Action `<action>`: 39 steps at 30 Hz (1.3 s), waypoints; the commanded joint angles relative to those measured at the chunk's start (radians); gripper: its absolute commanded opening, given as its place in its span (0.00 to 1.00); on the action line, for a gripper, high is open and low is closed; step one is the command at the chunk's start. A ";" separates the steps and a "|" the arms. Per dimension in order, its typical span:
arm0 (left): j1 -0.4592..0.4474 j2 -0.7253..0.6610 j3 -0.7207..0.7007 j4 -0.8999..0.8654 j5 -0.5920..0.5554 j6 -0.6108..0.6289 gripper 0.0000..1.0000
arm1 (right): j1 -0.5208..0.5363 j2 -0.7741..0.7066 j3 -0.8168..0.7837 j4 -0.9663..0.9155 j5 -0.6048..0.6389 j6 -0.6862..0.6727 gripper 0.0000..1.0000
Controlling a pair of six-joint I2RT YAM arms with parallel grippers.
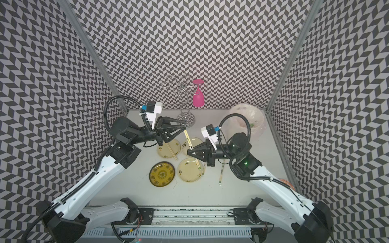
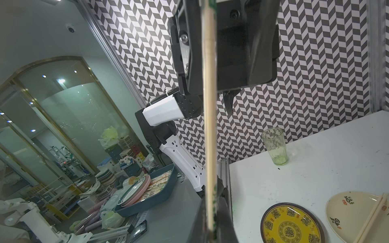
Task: Remove the packaging of disposable chopsticks
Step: Remove the packet bag from the disposable chopsticks.
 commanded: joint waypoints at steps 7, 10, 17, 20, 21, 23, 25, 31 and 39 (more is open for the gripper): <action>0.013 -0.005 0.021 0.054 0.033 -0.025 0.33 | 0.006 -0.017 0.004 -0.009 -0.006 -0.018 0.00; 0.014 0.006 0.022 0.058 0.050 -0.034 0.23 | 0.007 -0.016 0.004 -0.009 -0.006 -0.017 0.00; 0.012 0.019 0.033 0.008 0.056 -0.009 0.00 | 0.006 -0.005 0.017 -0.016 -0.016 -0.023 0.00; 0.012 0.000 0.030 -0.010 0.021 0.027 0.00 | 0.006 -0.011 0.018 -0.035 -0.012 -0.024 0.00; 0.012 -0.011 0.030 -0.030 -0.011 0.056 0.00 | 0.007 -0.012 0.021 -0.046 -0.007 -0.023 0.00; -0.004 -0.036 0.037 -0.115 -0.130 0.150 0.00 | 0.007 -0.014 0.029 -0.063 -0.002 -0.007 0.00; -0.036 -0.053 0.038 -0.194 -0.271 0.259 0.00 | 0.007 -0.013 0.037 -0.062 -0.007 0.029 0.00; -0.070 -0.080 -0.010 -0.197 -0.446 0.328 0.00 | 0.009 -0.015 0.050 -0.041 -0.042 0.108 0.00; -0.072 -0.086 -0.030 -0.169 -0.410 0.354 0.00 | 0.008 -0.025 0.045 0.032 -0.081 0.168 0.00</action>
